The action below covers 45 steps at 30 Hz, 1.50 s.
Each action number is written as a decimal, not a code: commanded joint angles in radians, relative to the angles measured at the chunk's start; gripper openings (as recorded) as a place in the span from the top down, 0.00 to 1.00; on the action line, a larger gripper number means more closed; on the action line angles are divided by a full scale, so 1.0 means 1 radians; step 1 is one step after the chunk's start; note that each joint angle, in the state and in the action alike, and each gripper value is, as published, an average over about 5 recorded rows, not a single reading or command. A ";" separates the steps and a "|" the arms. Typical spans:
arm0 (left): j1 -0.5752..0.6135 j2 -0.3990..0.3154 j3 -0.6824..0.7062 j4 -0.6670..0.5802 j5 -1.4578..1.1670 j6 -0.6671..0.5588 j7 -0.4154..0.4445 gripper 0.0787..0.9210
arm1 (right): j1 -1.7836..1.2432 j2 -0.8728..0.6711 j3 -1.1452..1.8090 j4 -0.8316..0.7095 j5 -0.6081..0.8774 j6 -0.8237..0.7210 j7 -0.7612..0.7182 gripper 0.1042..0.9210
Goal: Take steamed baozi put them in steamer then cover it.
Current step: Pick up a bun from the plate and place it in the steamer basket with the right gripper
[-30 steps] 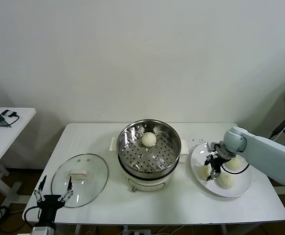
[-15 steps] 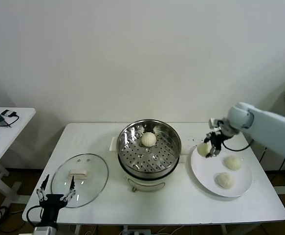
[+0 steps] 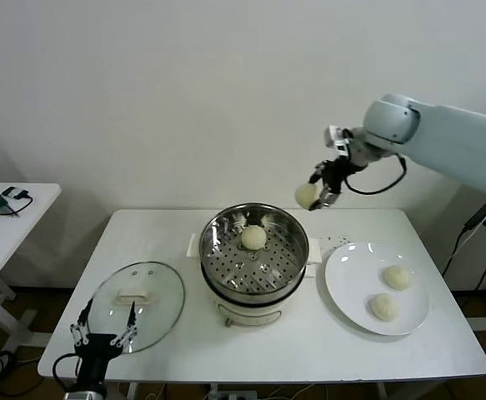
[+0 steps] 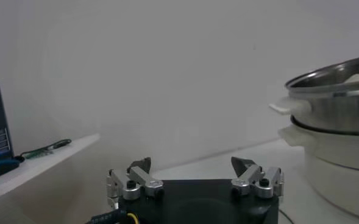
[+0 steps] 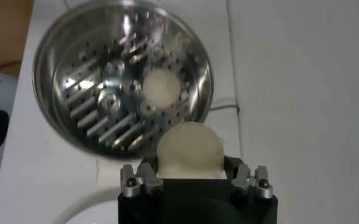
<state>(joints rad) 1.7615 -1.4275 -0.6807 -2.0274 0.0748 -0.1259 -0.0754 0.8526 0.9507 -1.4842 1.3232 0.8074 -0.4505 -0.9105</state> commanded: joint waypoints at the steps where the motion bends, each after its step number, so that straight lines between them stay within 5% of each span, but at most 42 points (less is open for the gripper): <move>1: 0.013 0.004 0.006 -0.014 0.000 0.005 -0.005 0.12 | 0.010 0.222 -0.038 0.042 0.184 -0.095 0.141 0.29; 35: -0.004 0.022 -0.020 0.028 -0.039 0.013 -0.009 0.12 | -0.315 0.392 -0.042 -0.123 0.045 -0.114 0.201 0.28; 45: -0.003 0.022 -0.025 0.027 -0.039 0.012 -0.012 0.12 | -0.218 0.310 -0.021 -0.074 0.050 -0.107 0.144 0.12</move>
<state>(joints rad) 1.7581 -1.4061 -0.7038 -2.0021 0.0376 -0.1133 -0.0858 0.5848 1.3101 -1.5166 1.2314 0.8638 -0.5618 -0.7304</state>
